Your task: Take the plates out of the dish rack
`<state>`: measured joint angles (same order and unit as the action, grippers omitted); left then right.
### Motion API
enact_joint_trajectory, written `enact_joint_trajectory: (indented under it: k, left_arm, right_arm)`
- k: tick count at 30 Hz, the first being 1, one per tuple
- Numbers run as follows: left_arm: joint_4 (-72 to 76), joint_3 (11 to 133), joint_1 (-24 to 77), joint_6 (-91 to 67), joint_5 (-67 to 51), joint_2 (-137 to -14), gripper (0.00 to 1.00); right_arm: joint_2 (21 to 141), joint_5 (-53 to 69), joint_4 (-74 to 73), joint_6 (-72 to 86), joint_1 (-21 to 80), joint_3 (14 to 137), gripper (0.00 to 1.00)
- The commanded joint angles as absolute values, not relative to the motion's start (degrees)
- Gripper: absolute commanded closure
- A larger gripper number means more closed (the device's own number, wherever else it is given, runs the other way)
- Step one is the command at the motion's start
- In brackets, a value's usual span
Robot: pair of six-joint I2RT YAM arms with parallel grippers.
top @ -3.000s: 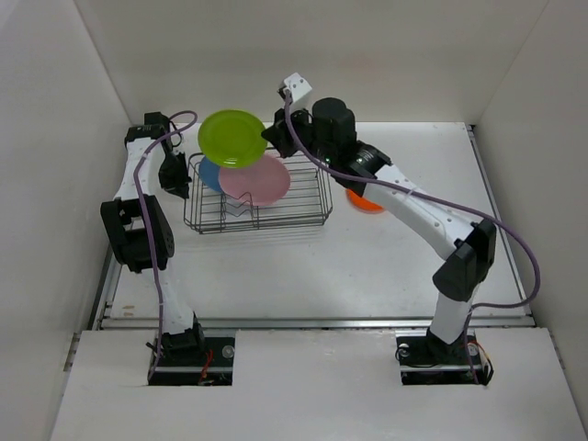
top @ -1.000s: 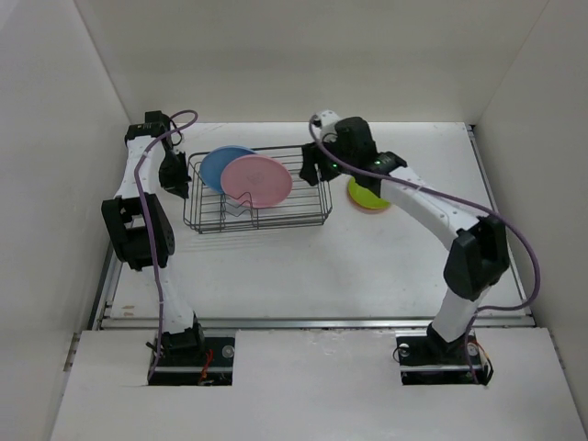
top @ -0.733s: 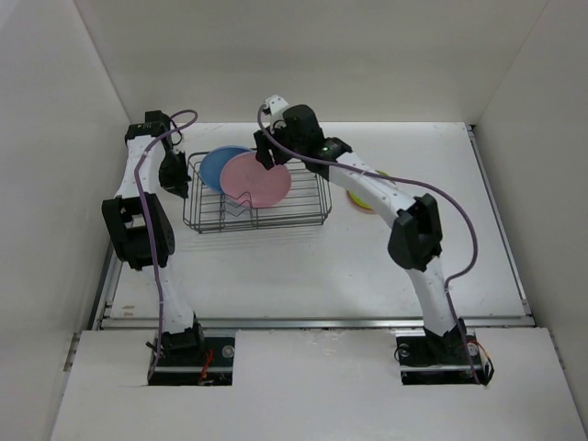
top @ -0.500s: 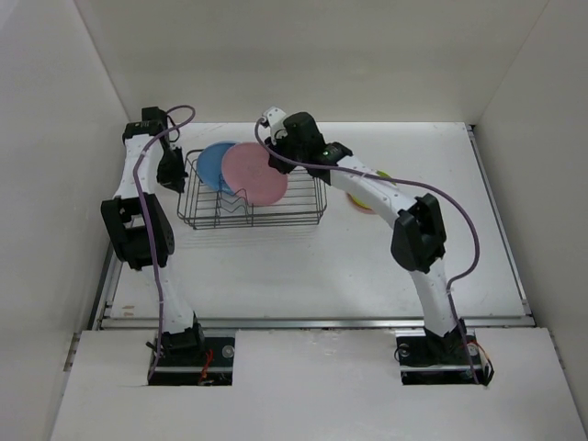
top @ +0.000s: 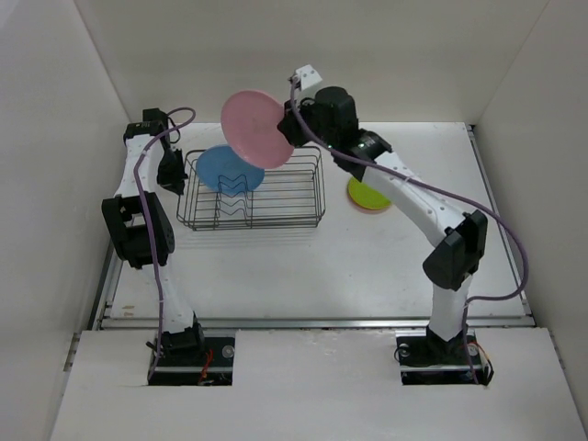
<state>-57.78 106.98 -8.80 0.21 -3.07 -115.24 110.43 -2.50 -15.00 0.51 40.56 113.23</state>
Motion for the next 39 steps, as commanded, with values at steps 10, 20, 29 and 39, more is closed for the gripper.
enact_joint_trajectory:
  k: [10,20,29,39]
  left_arm:
    - [-56.34,107.67,-9.14,0.08,0.44,-113.91,1.00]
    - [-57.13,109.51,-8.61,0.09,1.41,-114.96,1.00]
    - [-57.66,108.98,-7.56,0.09,1.41,-113.29,1.00]
    - [-47.82,109.60,-7.56,7.64,-5.08,-102.05,0.17]
  right_arm:
    - [81.79,31.69,-31.20,21.26,11.37,81.91,1.00]
    - [76.70,35.59,-31.39,25.31,1.85,48.27,1.00]
    - [86.31,33.15,-29.00,23.99,1.85,47.28,0.59]
    - [81.39,8.98,-39.37,22.86,6.32,58.26,0.00]
